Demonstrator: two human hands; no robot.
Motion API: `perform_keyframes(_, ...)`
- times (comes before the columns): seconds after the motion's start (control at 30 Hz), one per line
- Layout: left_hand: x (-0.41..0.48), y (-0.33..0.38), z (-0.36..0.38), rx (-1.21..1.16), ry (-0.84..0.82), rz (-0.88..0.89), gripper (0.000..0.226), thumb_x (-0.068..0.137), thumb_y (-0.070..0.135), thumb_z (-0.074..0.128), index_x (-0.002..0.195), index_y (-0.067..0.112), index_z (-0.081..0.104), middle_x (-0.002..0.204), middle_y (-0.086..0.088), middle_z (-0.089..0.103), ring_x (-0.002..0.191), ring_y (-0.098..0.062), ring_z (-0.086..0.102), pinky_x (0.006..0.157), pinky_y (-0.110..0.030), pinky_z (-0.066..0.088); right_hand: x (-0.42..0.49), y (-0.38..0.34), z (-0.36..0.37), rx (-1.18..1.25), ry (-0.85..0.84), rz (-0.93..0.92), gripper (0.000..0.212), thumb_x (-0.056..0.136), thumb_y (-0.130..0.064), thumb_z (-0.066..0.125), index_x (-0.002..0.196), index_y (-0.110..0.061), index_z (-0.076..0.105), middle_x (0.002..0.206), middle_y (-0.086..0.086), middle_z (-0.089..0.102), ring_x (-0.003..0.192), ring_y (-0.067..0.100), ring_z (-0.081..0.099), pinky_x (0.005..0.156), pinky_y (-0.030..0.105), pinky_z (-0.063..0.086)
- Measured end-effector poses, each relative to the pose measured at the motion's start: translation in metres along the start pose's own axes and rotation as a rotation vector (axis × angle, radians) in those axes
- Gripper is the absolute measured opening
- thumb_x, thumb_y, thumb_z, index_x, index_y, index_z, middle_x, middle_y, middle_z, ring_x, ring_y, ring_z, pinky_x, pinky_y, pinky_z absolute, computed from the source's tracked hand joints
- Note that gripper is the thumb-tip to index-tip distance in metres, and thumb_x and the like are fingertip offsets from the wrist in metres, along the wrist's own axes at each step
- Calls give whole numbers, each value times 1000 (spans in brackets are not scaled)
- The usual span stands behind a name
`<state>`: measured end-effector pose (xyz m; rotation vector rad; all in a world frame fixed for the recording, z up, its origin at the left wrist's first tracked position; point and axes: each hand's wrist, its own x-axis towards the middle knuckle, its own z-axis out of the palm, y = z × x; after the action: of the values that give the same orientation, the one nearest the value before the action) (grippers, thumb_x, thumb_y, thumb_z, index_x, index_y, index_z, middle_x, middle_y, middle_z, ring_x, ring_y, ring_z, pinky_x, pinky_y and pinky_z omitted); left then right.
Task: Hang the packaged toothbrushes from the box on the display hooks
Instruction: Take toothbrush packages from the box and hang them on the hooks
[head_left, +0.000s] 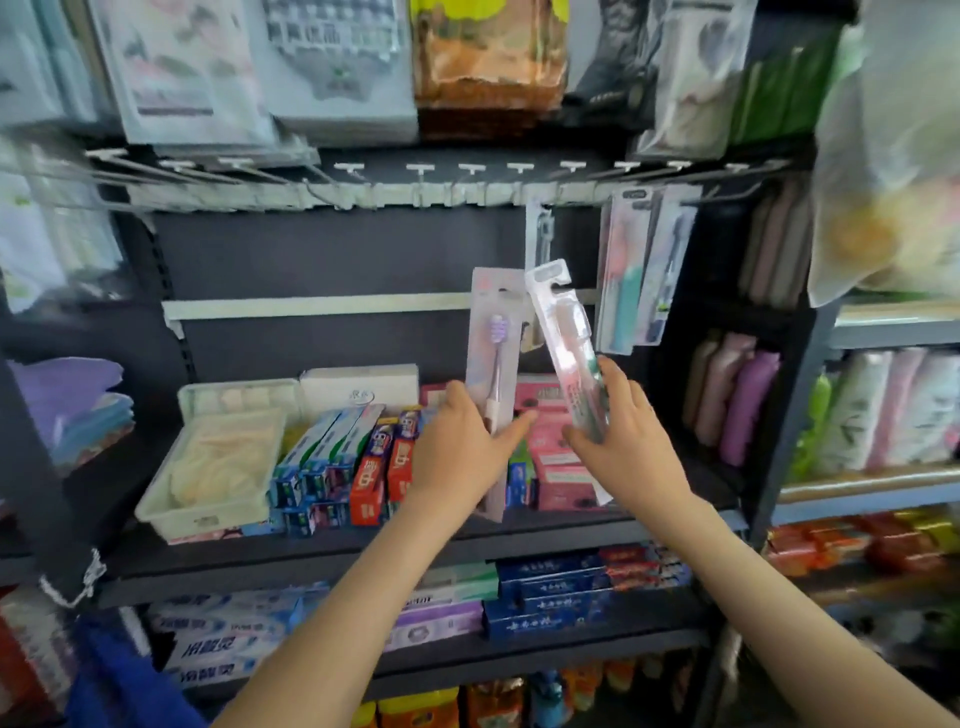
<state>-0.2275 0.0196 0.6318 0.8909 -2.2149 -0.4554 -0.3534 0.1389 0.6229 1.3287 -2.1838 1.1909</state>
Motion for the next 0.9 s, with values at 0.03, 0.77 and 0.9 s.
perform_keyframes(0.03,7,9,7,-22,-1,-16,59,81,67,57,102,15,37,83,2,55,71,-17,57,50,-26,42,7,10,-9,-10,7,-5,81,87,-22,67,151,-15,18,138,9,42,124,24,44,98,31,38)
perform_keyframes(0.77,118,86,66,92,114,-114,67,86,67,51,118,9,38,91,-3,56,75,-20,52,57,-30,39,170,115,-49,-333,6,10,82,92,-24,55,152,-32,-1,131,12,39,113,30,44,74,39,50)
perform_keyframes(0.9,124,87,64,91,140,-104,67,86,64,52,120,8,38,88,-1,50,79,-23,54,60,-30,39,187,116,-43,-371,-7,51,80,94,-29,53,153,-26,-2,138,14,36,113,31,46,66,34,44)
